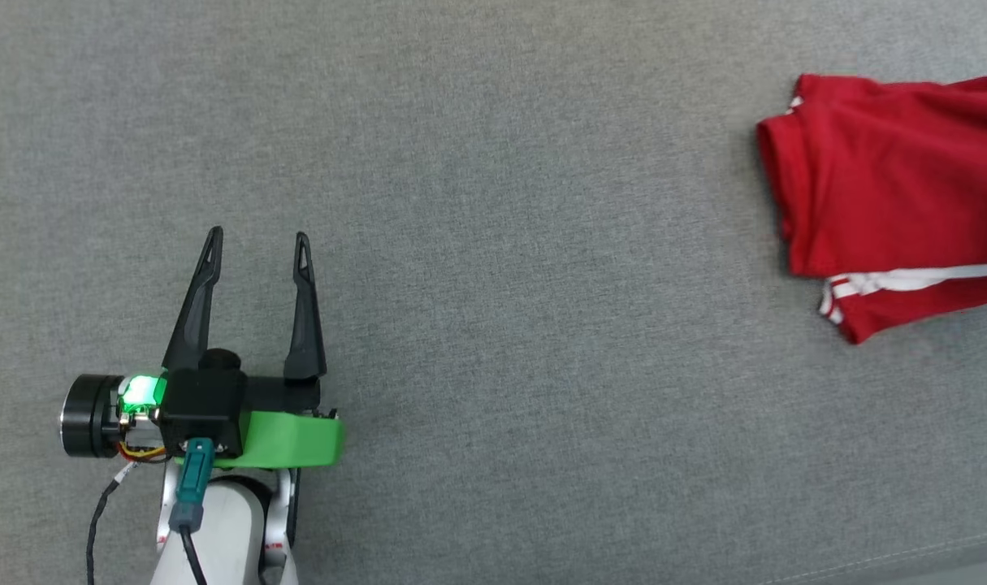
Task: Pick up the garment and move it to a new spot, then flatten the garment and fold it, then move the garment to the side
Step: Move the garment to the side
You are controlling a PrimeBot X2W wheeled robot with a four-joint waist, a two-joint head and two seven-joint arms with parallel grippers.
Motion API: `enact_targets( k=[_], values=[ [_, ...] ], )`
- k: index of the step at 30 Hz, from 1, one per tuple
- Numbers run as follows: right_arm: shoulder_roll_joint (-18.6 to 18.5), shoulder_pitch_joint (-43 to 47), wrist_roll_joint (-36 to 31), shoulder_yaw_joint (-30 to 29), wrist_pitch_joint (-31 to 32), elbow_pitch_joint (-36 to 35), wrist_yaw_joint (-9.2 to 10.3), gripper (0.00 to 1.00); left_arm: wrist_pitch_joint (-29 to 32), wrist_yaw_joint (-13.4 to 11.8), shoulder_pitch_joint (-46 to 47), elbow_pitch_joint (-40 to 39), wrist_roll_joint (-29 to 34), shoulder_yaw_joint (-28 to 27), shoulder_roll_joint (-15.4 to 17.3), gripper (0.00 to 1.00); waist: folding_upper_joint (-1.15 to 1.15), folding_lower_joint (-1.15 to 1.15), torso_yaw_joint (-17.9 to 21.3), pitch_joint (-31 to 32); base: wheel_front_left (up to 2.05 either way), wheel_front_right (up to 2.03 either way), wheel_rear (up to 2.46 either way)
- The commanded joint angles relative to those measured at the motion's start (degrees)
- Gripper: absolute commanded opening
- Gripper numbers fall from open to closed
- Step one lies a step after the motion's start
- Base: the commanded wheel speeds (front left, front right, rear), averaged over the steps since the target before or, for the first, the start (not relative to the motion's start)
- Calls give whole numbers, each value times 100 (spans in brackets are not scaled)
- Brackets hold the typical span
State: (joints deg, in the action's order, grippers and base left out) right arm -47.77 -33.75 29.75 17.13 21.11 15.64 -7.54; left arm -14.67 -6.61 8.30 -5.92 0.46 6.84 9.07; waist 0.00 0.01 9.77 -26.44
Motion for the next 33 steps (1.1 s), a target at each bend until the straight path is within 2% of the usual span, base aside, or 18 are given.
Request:
enact_targets(
  k=[1, 11, 18, 19, 20, 21, 25, 26, 29, 33],
  values=[
    [-67, -167, -109, -83, -51, 184, 5, 0, -33, -15, 136, -44, 43, 16, 51, 100, 0, -1, -125, -422, 0, 0, 0],
    [-212, -867, -758, -797, -212, 1640, 5, 0, -33, -112, 345, -194, 49, 115, 121, 100, 0, -1, -378, -804, 0, 0, 0],
    [34, -1129, -1005, -1099, -429, 2414, 5, 0, -33, -201, 323, -218, 17, 121, 181, 100, 0, -1, -433, -779, 0, 0, 0],
    [83, -1147, -1014, -1122, -443, 2479, 5, 9, -33, -209, 309, -209, 9, 121, 186, 100, 0, -1, -431, -754, 0, 0, 0],
    [142, -1183, -1040, -1173, -518, 2540, 5, 59, -33, -219, 292, -192, -1, 121, 193, 100, 0, -1, -423, -711, 0, 0, 0],
    [171, -1210, -1097, -1203, -611, 2564, 5, 100, -33, -227, 278, -177, -9, 120, 196, 100, 0, -1, -417, -677, 0, 0, 0],
    [246, -1189, -1304, -1326, -912, 2670, 5, 100, -33, -247, 223, -140, -33, 157, 191, 100, 0, -1, -445, -422, 0, 0, 0],
    [214, -1077, -1528, -1445, -1287, 2584, 5, 100, -33, -249, 157, -91, -60, 194, 175, 100, 0, -1, -490, -171, 0, 0, 0],
    [275, -938, -1721, -1678, -1795, 2322, 5, 100, -33, -261, 61, -50, -94, 208, 150, 100, 0, -1, -524, 64, 0, 0, 0],
    [647, -648, -1955, -2176, -2678, 1683, 5, 100, -33, -281, -82, -27, -148, 194, 110, 100, 0, -1, -604, 354, 0, 0, 0]
  ],
)
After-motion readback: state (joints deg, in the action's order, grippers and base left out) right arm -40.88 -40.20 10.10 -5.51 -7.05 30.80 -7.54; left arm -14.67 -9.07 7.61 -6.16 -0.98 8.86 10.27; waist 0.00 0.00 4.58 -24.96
